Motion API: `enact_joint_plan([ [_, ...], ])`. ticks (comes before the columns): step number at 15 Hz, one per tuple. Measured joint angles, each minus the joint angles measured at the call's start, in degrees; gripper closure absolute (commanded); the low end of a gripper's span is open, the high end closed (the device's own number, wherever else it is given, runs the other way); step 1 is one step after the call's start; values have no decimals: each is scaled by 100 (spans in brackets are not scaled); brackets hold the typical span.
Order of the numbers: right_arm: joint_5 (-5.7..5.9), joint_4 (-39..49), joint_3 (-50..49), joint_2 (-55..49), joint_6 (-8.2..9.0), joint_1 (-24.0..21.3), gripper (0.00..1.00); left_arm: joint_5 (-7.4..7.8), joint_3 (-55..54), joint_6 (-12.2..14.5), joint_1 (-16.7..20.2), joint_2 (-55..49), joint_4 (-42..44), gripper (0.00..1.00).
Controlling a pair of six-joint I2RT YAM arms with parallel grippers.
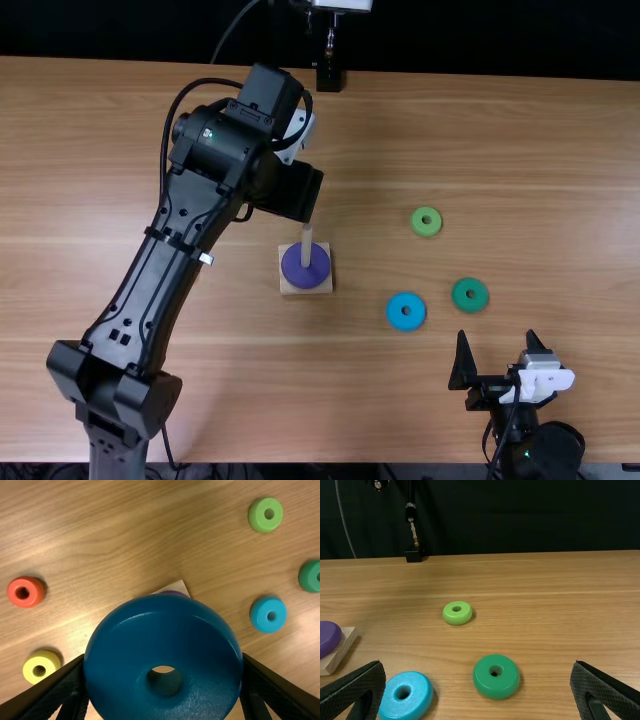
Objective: Build the Hanoi tower: stack the rings onto the peg from bottom to top in this color order: purple, dark blue, light blue, dark green, light green, yellow, orange.
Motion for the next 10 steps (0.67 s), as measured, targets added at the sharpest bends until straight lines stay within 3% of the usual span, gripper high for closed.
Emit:
enact_joint_plan([
  [5, 0, 0, -2, 0, -2, 0, 0, 2, -315, -11, -374, -2, -2, 100],
  [10, 0, 2, 0, 0, -2, -2, 0, 4, -592, -9, -413, -4, -7, 100],
])
